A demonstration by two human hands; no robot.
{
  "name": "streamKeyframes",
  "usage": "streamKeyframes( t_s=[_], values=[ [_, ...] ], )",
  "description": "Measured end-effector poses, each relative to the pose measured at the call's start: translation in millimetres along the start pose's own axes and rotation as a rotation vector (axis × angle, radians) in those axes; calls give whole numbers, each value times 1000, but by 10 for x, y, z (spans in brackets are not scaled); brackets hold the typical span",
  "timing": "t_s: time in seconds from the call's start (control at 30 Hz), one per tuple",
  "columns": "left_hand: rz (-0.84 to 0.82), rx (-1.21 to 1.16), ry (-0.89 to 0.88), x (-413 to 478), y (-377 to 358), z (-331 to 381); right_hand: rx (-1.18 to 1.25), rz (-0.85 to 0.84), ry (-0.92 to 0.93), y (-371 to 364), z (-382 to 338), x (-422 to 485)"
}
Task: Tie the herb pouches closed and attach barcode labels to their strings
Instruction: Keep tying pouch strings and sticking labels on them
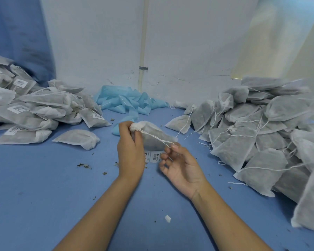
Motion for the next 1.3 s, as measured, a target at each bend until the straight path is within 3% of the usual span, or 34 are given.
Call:
streamKeyframes(
  t_s=[0.2, 0.3, 0.37, 0.5, 0.73, 1.0, 1.1, 1.3],
  values=[
    [85, -322, 185, 92, -43, 74, -250, 216, 257, -40, -2, 20],
    [9, -389, 361, 110, -92, 41, -306, 237, 331, -54, -29, 3],
    [-64, -560, 458, 108, -119, 38, -366, 290, 351, -42, -34, -4],
    [-165, -856, 517, 70, -155, 39, -346, 364, 344, -13, -29, 16],
    [-205, -538, 550, -148, -304, -69, -297, 358, 338, -18, 18, 31],
    [-119, -656, 588, -99, -258, -136, -446, 326, 405, 43, 28, 39],
    [-97, -655, 552, -78, -214, -144, -835, 409, 437, 169, 7, 33],
    [-165, -443, 349, -76, -119, -164, -1480, 136, 521, 215, 28, 71]
  ],
)
Point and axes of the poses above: each hand's wrist, its own x-axis towards the middle knuckle, its own y-axis out of the back of the hand, z = x × y, the point moved 2 cm from there along x, towards the middle knuckle, and after that the axes turned 1 degree about -z, right-handed, at the moved point
